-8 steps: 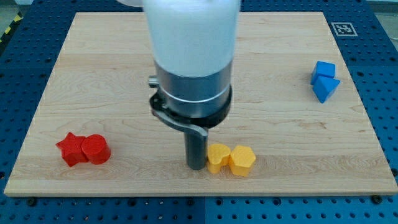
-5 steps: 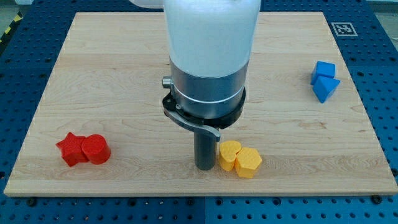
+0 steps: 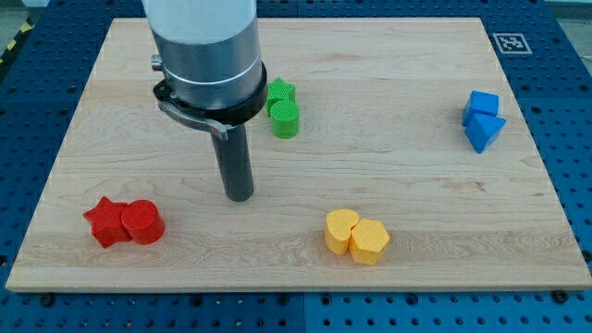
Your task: Nudge the green star a bit right
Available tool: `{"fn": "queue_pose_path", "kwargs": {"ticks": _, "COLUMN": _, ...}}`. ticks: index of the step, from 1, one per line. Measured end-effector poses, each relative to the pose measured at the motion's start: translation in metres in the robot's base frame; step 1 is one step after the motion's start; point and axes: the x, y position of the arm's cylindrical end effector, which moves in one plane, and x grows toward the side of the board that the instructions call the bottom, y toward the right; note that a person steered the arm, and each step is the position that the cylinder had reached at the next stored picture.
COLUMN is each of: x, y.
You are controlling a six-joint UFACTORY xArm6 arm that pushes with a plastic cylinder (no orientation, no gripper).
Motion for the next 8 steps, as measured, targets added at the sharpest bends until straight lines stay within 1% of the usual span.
{"fn": "queue_pose_path", "kwargs": {"ticks": 1, "x": -0.017, "y": -0.014}}
{"fn": "queue_pose_path", "kwargs": {"ticks": 2, "x": -0.063, "y": -0.041}}
{"fn": "queue_pose_path", "kwargs": {"ticks": 3, "x": -0.117, "y": -0.054}}
{"fn": "queue_pose_path", "kwargs": {"ticks": 4, "x": -0.155, "y": -0.035}}
{"fn": "queue_pose_path", "kwargs": {"ticks": 5, "x": -0.164, "y": -0.032}}
{"fn": "queue_pose_path", "kwargs": {"ticks": 6, "x": -0.164, "y": -0.008}}
{"fn": "queue_pose_path", "kwargs": {"ticks": 8, "x": -0.119, "y": 0.036}}
